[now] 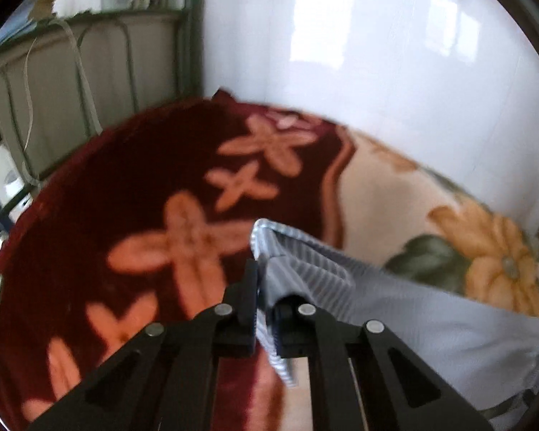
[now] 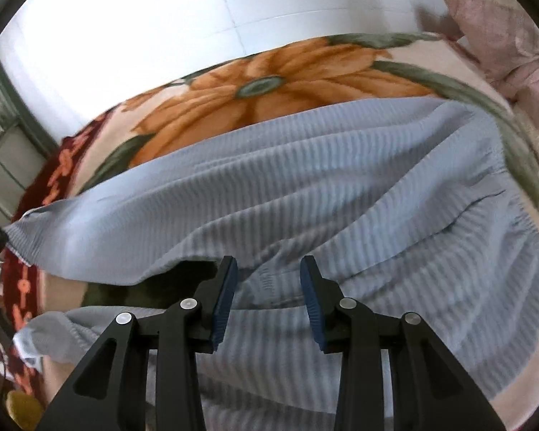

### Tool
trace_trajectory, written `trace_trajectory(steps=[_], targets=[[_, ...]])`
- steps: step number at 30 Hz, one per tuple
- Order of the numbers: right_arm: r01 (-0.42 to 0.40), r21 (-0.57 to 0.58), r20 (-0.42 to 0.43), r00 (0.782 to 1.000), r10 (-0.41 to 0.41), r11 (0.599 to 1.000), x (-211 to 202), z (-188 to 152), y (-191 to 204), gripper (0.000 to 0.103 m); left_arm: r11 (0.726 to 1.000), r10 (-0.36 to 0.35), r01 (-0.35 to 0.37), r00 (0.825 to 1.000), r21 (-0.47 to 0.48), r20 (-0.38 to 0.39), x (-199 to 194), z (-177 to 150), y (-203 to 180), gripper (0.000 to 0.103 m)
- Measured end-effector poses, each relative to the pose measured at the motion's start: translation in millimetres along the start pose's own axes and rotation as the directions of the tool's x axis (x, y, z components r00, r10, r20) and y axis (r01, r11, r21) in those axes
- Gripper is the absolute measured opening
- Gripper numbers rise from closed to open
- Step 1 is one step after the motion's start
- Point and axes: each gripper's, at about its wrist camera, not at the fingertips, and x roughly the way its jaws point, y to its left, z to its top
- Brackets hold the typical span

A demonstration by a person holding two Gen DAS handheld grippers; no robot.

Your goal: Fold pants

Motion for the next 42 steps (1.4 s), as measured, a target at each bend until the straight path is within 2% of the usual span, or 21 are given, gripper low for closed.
trace_trajectory(steps=[3,6,10,12,14,17,19,28,31,33,37,38,39,40,41,42], targets=[[-0.021,0.013,0.004,1.0,0.021,1.0,3.7,-1.7,-0.6,0.037,0.994,-0.06,0.058,0.998,0.091,0.018,-11.1,7.6,-24.3,0.007],[-0.038,0.023,0.012,0.999,0.038,0.999,3.3,-1.3,-3.1,0.037,0.978,-0.136,0.133,0.991,0.161,0.004,-18.3,1.7,-53.2,0.007],[-0.05,0.043,0.025,0.998,0.049,0.998,4.3,0.4,-7.0,0.038,0.927,-0.276,0.292,0.956,0.236,-0.101,-18.2,-19.3,-95.8,0.01],[-0.046,0.044,0.027,0.999,0.045,0.998,4.3,0.0,-7.0,0.038,0.896,-0.319,0.349,0.936,0.273,-0.151,-19.3,-33.1,-117.1,0.011],[-0.048,0.035,0.024,0.999,0.047,0.998,5.0,-0.5,-5.3,0.038,0.882,-0.338,0.377,0.924,0.283,-0.178,-20.9,-42.9,-127.4,0.011],[-0.05,0.02,0.015,0.999,0.049,0.999,8.6,0.1,-1.6,0.038,0.876,-0.341,0.392,0.916,0.281,-0.212,-22.0,-51.6,-132.1,0.015],[-0.048,0.007,0.014,0.999,0.048,0.999,10.6,0.9,2.0,0.038,0.877,-0.337,0.395,0.911,0.274,-0.236,-24.8,-56.1,-130.0,0.022],[-0.016,-0.055,0.014,1.0,0.016,0.998,12.6,-0.3,13.1,0.038,0.873,-0.357,0.428,0.888,0.235,-0.29,-28.9,-69.4,-112.2,0.038],[-0.011,-0.062,0.012,1.0,0.011,0.998,13.4,-0.5,13.8,0.038,0.866,-0.33,0.42,0.887,0.27,-0.322,-29.3,-80.4,-116.7,0.046],[-0.007,-0.066,0.012,1.0,0.008,0.998,13.2,-0.7,14.5,0.038,0.862,-0.318,0.418,0.886,0.285,-0.338,-30.6,-87.9,-117.8,0.057],[-0.009,-0.071,0.011,1.0,0.01,0.997,13.0,-0.6,16.3,0.038,0.877,-0.268,0.379,0.896,0.295,-0.353,-35.7,-101.8,-109.5,0.062],[-0.007,-0.075,0.01,1.0,0.008,0.997,13.1,-0.9,17.2,0.038,0.884,-0.26,0.369,0.898,0.287,-0.355,-37.8,-104.5,-105.2,0.067],[-0.006,-0.078,0.01,1.0,0.007,0.997,13.2,-1.2,17.9,0.038,0.892,-0.255,0.36,0.9,0.273,-0.355,-40.8,-106.8,-99.4,0.081],[-0.005,-0.083,0.01,1.0,0.006,0.997,13.4,-1.4,18.7,0.038,0.899,-0.257,0.356,0.9,0.255,-0.351,-44.3,-108.5,-92.8,0.087],[-0.005,-0.087,0.009,1.0,0.005,0.996,13.7,-1.6,19.4,0.038,0.905,-0.263,0.354,0.901,0.236,-0.344,-48.2,-109.8,-86.4,0.091],[-0.004,-0.089,0.009,1.0,0.005,0.996,14.2,-1.7,20.3,0.038,0.91,-0.271,0.355,0.901,0.215,-0.339,-52.1,-111.2,-79.7,0.091]])
